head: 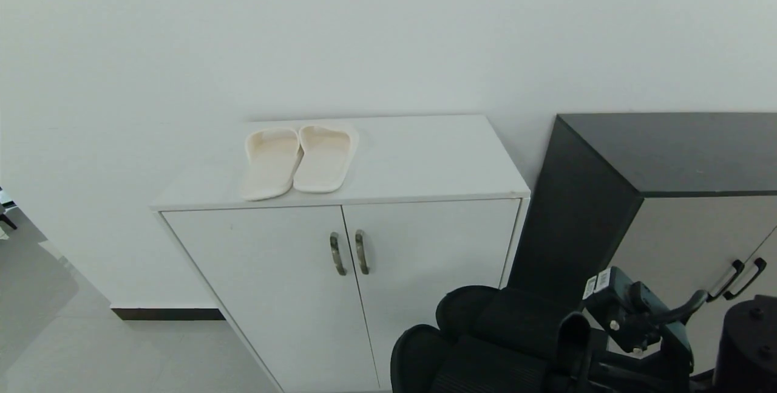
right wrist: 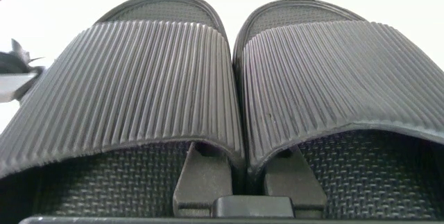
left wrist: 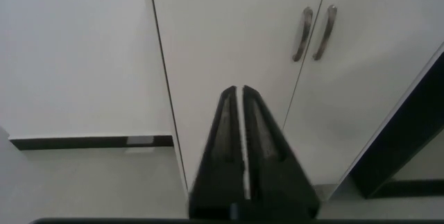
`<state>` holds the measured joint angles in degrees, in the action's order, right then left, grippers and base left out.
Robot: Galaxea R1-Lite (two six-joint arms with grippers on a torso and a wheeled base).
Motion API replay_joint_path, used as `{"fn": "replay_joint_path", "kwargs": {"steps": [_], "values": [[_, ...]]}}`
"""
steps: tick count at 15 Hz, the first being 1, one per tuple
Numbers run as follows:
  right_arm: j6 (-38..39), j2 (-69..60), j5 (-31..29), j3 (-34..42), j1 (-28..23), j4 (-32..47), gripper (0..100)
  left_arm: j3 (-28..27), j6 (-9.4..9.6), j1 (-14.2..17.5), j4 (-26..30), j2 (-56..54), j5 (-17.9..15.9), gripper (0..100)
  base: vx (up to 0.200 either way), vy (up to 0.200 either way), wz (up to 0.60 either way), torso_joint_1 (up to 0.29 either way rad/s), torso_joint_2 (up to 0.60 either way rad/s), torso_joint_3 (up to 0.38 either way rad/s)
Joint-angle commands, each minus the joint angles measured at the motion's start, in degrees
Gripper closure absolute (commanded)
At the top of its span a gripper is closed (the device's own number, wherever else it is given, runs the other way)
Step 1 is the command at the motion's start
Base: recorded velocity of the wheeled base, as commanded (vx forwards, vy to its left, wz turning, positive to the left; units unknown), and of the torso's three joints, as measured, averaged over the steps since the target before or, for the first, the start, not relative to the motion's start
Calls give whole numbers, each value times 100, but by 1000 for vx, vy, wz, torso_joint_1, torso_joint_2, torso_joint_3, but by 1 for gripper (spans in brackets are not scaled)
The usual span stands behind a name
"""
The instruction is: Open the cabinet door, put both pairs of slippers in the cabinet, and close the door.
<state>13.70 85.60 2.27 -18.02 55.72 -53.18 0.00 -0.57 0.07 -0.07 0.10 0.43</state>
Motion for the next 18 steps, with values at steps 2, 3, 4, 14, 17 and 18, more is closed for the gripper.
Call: {"fn": "replay_joint_path", "kwargs": {"steps": [2,3,4,14,17,18], "values": [[-8,62,46,18,-26,-9,100,0,13,1,-1,-1,-8,0,0,0,0,-232,532,308],[-17,35,46,44,-26,-9,100,0,31,1,-1,-1,-16,0,0,0,0,-227,520,295],[-34,27,46,79,-26,-17,100,0,31,1,-1,-1,-25,0,0,0,0,-227,505,281],[-34,115,98,193,-35,-17,100,0,154,1,7,-1,-315,0,0,0,0,-201,486,287],[-34,361,81,237,-35,-466,100,-9,172,1,7,17,-315,0,0,0,0,-163,465,299],[-34,378,81,325,-35,-615,100,0,215,1,7,61,-324,0,0,0,0,-144,447,295]]}}
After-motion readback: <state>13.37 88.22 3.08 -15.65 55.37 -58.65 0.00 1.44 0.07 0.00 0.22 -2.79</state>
